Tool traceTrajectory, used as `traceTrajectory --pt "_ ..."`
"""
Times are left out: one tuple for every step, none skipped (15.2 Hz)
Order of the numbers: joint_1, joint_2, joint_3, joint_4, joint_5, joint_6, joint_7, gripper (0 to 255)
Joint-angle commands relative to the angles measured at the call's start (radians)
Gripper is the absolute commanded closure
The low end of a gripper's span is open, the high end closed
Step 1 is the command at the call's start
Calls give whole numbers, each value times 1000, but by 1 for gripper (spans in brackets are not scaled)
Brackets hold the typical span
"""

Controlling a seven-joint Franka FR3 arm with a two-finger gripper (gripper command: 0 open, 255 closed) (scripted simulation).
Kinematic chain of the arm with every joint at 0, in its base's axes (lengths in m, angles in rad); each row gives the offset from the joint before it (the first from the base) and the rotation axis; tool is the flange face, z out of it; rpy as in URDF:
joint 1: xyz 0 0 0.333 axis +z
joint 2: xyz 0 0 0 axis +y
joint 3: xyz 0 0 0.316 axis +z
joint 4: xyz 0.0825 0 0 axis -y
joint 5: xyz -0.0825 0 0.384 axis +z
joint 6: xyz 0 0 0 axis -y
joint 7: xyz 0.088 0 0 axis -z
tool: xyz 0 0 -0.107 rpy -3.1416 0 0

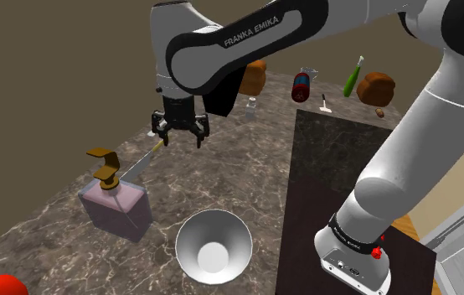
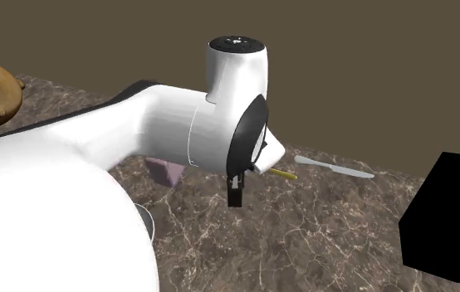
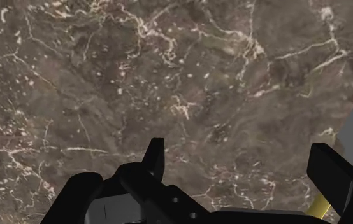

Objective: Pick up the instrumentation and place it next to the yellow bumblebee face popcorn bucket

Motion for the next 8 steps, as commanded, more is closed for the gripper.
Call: traceTrajectory --pt "10 94 14 72 -49 7 109 0" --pt "19 140 14 109 -74 9 157 0" --pt "31 187 12 147 -99 9 203 0" --pt "45 233 6 187 -122 9 247 0" --pt "60 278 -1 229 -144 6 288 0" --pt "77 322 -10 272 -164 3 327 0" --pt "94 366 -20 317 -182 -2 363 0" --pt "113 409 -31 363 -198 -7 397 0"
